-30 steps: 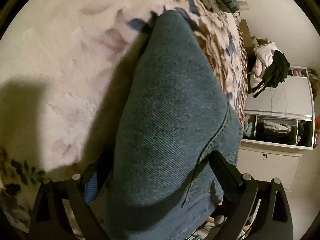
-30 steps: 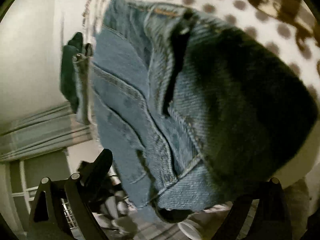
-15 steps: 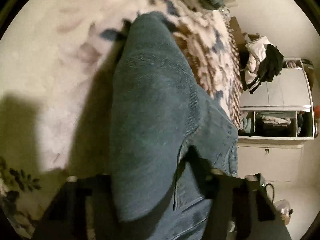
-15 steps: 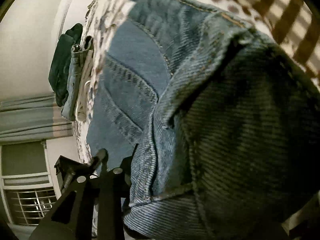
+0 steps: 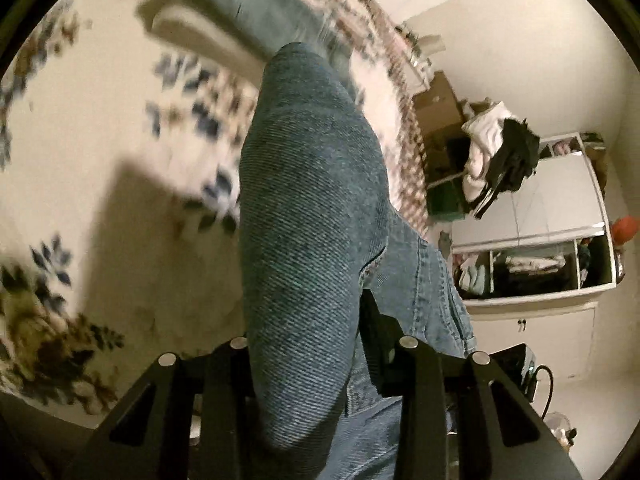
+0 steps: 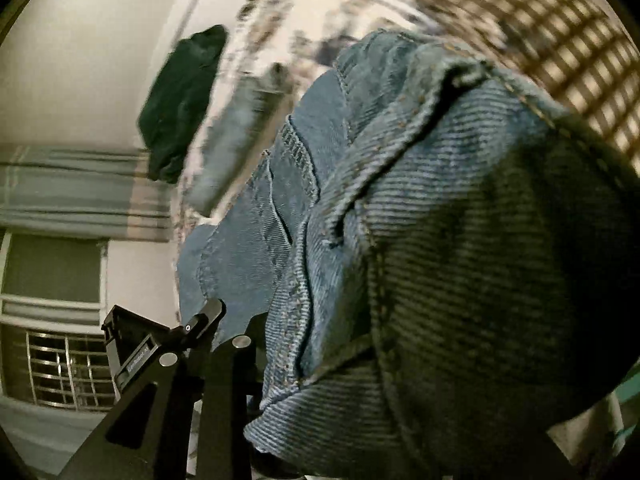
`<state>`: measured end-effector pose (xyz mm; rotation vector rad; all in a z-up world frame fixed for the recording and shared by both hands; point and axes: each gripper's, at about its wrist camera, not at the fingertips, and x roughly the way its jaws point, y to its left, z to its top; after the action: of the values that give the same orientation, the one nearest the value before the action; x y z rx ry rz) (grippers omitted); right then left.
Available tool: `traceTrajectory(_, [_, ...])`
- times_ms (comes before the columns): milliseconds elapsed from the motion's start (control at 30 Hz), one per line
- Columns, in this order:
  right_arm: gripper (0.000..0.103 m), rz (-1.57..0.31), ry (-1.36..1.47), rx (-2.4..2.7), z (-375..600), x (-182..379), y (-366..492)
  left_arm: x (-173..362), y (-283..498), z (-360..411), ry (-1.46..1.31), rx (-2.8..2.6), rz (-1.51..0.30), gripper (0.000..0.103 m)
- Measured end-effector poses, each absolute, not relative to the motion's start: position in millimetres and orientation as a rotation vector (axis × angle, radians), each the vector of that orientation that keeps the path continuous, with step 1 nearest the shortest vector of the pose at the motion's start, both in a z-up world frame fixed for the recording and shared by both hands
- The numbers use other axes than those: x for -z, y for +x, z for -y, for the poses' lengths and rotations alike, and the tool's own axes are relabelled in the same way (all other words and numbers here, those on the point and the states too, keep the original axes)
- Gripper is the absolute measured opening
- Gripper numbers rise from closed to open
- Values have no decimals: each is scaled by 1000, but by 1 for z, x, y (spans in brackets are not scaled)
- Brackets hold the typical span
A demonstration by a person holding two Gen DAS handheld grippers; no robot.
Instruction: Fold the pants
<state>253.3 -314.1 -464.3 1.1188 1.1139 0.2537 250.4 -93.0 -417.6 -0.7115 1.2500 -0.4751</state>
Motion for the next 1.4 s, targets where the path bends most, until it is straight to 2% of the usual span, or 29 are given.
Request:
traceTrajectory(167, [32, -1046, 1105, -300, 286, 410, 319, 376, 301, 71, -711, 472, -1177, 31])
traceTrajectory(400, [32, -940, 1118, -318, 243, 373, 431, 353, 432, 25, -710, 487, -1114, 31])
traceTrajectory(600, [32, -890, 1118, -302, 200, 383, 550, 374, 541, -1, -668, 510, -1122, 31])
traceTrajectory(767, [31, -908, 1121, -278, 176, 429, 628, 421, 609, -10, -639, 507, -1164, 31])
traceTrajectory(1000, [32, -1002, 1115, -239, 166, 501, 662, 483, 635, -19, -619, 475, -1257, 32])
traceTrajectory(1167, [42, -1079, 1110, -234, 180, 517, 659, 486, 625, -27, -635, 475, -1258, 33])
traceTrajectory(1400, [50, -1112, 1109, -185, 207, 519, 620, 481, 618, -29, -614, 435, -1259, 37])
